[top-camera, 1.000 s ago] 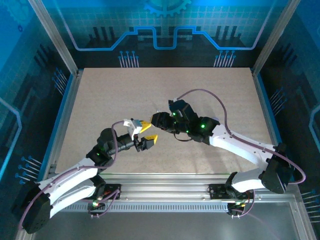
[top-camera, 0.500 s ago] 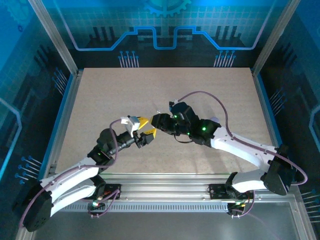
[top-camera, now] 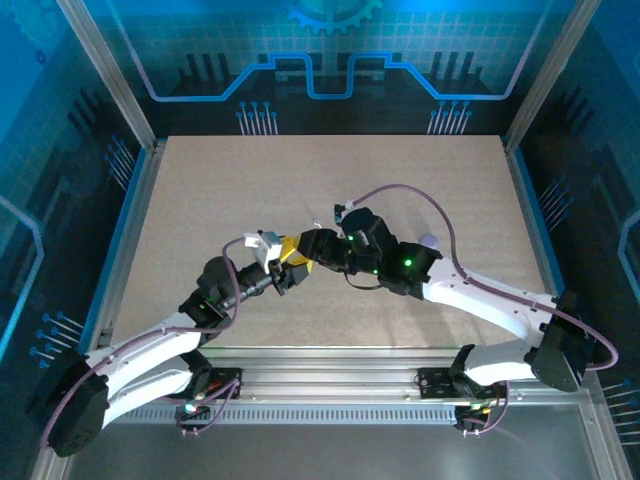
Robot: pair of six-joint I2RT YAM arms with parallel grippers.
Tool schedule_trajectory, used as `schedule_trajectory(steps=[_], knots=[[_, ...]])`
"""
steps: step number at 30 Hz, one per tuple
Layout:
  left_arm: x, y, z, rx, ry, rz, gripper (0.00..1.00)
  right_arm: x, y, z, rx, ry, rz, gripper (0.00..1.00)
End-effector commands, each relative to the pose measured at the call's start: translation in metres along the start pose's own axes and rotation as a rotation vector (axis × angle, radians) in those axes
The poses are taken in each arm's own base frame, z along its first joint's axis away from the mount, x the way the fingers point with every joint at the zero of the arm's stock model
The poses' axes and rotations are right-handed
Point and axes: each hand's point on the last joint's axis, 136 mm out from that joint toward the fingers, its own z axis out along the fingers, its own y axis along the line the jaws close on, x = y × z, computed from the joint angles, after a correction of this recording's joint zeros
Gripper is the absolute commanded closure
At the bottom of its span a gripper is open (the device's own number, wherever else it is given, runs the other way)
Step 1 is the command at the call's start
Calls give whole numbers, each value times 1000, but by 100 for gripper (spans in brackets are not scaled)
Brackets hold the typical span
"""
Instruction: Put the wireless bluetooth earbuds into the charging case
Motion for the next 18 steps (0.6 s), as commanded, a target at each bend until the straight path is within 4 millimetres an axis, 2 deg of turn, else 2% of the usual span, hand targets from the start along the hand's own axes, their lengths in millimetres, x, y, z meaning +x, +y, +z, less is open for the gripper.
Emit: schedule_trajectory(steps=[1,4,9,12,15,18], knots=[[-21,-4,0,8,-75,4,48,3,8,-4,-33,-13,0,59],[-26,-5,-1,7,-92,5,48,3,6,-4,-26,-16,-2,59],[-30,-7,-2,13,-94,5,65,3,7,-5,-25,-16,-7,59],[-31,-9,-2,23,-92,0,69,4,6,-6,-21,-15,-9,58],[-33,-11,-2,32,-95,-5,73,3,4,-7,-3,-24,-28,53],[-37,-14,-2,48,-94,-17,76,-6,5,-19,9,-70,-105,41]])
